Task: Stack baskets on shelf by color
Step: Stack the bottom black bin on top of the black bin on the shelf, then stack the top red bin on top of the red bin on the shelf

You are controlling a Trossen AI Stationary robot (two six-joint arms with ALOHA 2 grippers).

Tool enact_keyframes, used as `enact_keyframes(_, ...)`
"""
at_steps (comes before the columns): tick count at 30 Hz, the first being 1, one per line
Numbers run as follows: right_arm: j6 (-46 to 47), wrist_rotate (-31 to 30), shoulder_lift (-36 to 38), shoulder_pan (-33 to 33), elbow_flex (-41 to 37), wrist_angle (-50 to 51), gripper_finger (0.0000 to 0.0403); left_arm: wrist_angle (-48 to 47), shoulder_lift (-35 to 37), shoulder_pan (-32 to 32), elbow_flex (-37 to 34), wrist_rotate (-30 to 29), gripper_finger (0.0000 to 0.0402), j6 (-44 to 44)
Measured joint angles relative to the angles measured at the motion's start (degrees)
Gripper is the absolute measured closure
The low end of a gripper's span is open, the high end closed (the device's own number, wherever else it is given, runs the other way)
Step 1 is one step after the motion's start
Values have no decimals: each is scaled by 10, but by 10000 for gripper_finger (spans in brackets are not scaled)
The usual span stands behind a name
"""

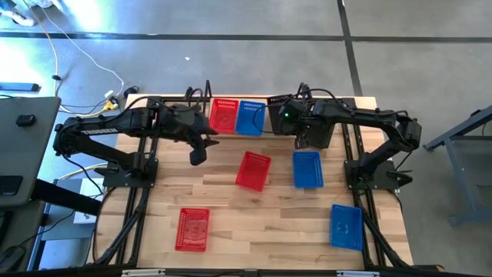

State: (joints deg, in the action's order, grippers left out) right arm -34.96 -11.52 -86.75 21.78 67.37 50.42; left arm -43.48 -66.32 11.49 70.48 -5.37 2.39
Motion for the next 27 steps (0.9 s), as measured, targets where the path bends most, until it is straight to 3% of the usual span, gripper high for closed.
enact_keyframes(8, 5, -21, 0, 0, 0, -1, 394, 35, -21, 0, 0, 3, 266, 1)
enact_keyframes(19, 33, -19, 0, 0, 2, 2, 302, 34, -74, -1, 0, 7, 266, 5)
enact_keyframes(27, 110, 1, 1, -1, 65, 43, 285, 34, -114, -12, 0, 14, 266, -2)
